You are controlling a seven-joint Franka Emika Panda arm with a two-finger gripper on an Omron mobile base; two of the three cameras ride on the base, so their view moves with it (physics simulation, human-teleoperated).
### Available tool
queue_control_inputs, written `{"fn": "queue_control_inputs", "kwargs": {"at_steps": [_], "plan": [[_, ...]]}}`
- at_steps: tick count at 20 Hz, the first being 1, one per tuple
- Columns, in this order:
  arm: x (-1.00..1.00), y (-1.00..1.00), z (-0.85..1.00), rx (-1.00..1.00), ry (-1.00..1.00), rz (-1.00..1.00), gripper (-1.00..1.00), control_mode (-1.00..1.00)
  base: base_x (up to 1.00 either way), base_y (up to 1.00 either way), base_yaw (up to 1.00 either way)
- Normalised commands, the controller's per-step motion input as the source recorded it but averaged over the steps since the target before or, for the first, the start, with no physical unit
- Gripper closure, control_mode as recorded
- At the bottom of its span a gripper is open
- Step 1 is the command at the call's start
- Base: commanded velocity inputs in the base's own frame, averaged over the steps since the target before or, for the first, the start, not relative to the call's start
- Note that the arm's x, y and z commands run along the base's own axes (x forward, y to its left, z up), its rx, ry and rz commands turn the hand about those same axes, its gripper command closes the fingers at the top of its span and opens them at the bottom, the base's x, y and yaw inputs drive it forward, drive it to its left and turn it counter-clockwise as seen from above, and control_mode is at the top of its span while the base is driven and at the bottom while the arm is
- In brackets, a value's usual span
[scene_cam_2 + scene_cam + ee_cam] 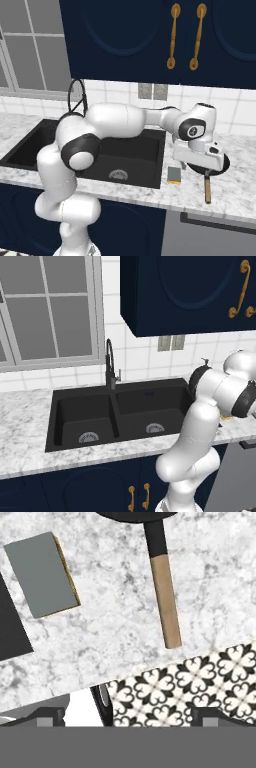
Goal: Pick the pan and sponge and place them into the sink. Then turn on the water.
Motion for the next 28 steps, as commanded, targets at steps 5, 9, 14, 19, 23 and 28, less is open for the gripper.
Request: {"fn": "queue_control_inputs", "kwargs": {"at_steps": [5,9,14,19,23,28], "plan": [[0.33,-0.13,-0.3,0.05,0.0,0.08,-1.0,-1.0,0.0,0.0,0.0],[0.14,-0.09,-0.18,0.08,0.0,0.24,-1.0,-1.0,0.0,0.0,0.0],[0.07,-0.03,-0.22,0.02,0.0,0.1,-1.0,-1.0,0.0,0.0,0.0],[0.14,0.0,-0.3,0.0,0.0,0.0,-1.0,-1.0,0.0,0.0,0.0],[0.21,0.0,-0.36,0.0,0.0,0.0,-1.0,-1.0,0.0,0.0,0.0],[0.31,-0.25,-0.24,0.0,0.0,0.0,-1.0,-1.0,0.0,0.0,0.0]]}}
